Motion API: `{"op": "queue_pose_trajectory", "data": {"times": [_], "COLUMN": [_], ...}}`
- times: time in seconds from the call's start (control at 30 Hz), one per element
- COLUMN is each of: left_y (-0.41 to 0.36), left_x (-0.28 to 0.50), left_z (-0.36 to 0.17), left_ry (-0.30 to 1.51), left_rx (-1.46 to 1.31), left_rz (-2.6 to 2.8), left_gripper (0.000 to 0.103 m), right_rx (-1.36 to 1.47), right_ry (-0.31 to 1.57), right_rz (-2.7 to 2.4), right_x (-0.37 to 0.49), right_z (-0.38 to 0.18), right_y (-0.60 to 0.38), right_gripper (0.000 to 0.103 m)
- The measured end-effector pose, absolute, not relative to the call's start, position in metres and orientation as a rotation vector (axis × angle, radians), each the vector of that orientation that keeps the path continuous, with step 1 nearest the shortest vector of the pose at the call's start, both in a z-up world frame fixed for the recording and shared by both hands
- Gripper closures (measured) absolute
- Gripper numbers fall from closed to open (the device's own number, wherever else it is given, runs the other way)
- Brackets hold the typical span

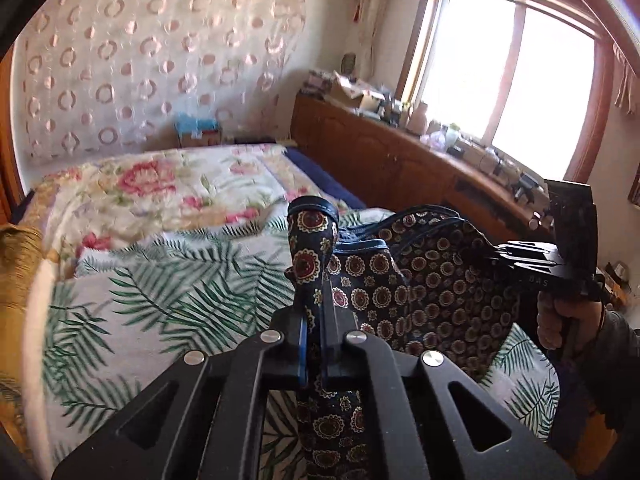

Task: Fold small clothes
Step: 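Grasp the folded shirt with the left tool while the right tool grasps beside it, then carry the folded shirt with both tools onto the yellow cushion by the wardrobe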

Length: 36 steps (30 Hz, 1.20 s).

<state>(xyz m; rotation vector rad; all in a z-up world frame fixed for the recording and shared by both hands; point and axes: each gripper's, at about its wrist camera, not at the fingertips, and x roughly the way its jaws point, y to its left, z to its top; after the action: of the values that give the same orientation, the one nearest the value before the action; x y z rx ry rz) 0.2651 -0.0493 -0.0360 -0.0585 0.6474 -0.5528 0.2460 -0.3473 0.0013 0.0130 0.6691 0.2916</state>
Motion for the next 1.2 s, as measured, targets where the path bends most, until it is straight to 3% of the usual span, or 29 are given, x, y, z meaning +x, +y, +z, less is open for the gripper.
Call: {"op": "queue_pose_trajectory", "data": {"times": [0.53, 0.8, 1.2], "left_y": [0.107, 0.165, 0.203], "left_x": [0.206, 0.183, 0.156], "left_z": [0.019, -0.005, -0.051], "left_ry": [0.421, 0.363, 0.399], "left_rx": [-0.145, -0.233, -0.290], "left_rz": [-0.201, 0.009, 0.188], "left_gripper": [0.098, 0.098, 0.098], "right_rx": [-0.135, -0.291, -0.475], "right_ry": [0.449, 0.387, 0.391], "right_rz": [0.567, 0.721, 0.827], "right_x": [0.295, 0.371, 0.458], "right_z": [0.088, 0.118, 0.090], "right_y": [-0.200, -0.083, 0.016], "right_gripper": [0.095, 0.096, 0.096]}}
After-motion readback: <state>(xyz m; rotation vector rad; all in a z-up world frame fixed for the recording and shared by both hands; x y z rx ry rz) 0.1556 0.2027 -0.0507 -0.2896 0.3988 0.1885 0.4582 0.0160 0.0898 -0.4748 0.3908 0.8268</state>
